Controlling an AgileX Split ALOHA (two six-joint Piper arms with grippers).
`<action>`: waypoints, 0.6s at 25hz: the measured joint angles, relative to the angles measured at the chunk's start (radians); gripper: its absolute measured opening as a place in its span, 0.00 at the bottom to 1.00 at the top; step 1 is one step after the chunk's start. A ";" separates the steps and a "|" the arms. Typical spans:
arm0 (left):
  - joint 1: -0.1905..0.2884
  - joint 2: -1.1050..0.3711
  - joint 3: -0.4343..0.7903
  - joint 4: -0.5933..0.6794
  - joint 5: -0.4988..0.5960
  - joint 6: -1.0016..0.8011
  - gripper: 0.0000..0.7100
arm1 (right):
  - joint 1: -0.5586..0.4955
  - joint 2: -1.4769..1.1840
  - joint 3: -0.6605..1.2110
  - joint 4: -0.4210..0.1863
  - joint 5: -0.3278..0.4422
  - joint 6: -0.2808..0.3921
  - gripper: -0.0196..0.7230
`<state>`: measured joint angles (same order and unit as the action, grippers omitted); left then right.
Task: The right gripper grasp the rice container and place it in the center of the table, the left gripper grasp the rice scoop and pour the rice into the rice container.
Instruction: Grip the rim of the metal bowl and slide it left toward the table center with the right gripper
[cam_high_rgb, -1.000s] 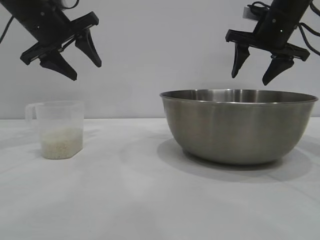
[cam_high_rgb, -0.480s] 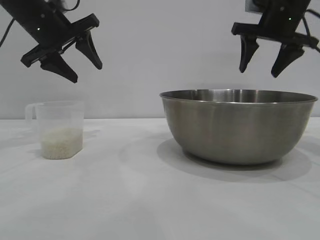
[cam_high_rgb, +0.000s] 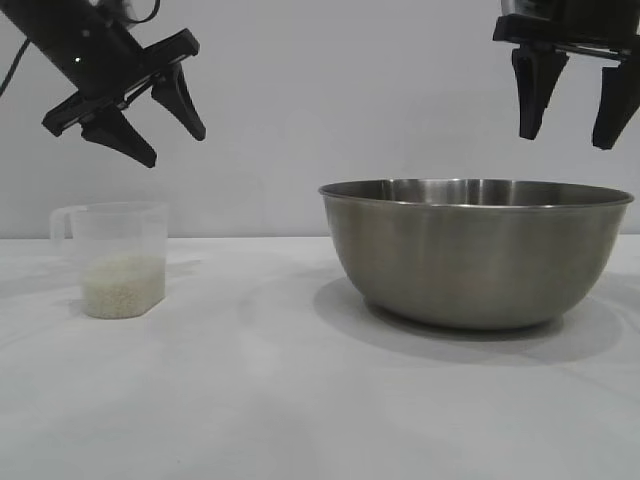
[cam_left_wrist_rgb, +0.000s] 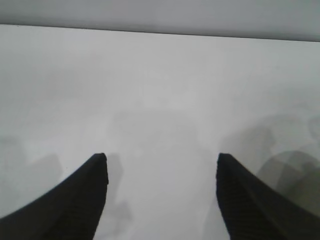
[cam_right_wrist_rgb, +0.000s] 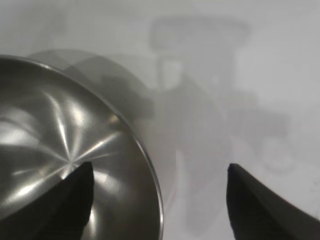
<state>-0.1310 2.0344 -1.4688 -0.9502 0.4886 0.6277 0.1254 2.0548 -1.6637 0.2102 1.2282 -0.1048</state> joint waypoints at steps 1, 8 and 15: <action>0.000 0.000 0.000 0.000 0.000 0.000 0.55 | 0.000 0.011 0.012 0.000 0.000 0.000 0.71; 0.000 0.000 0.000 0.000 0.000 -0.002 0.55 | 0.000 0.103 0.019 0.053 -0.008 0.000 0.71; 0.000 0.000 0.000 0.000 0.000 -0.002 0.55 | 0.000 0.150 0.019 0.073 -0.013 -0.002 0.19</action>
<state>-0.1310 2.0344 -1.4688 -0.9502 0.4886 0.6256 0.1254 2.2047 -1.6447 0.2829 1.2151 -0.1065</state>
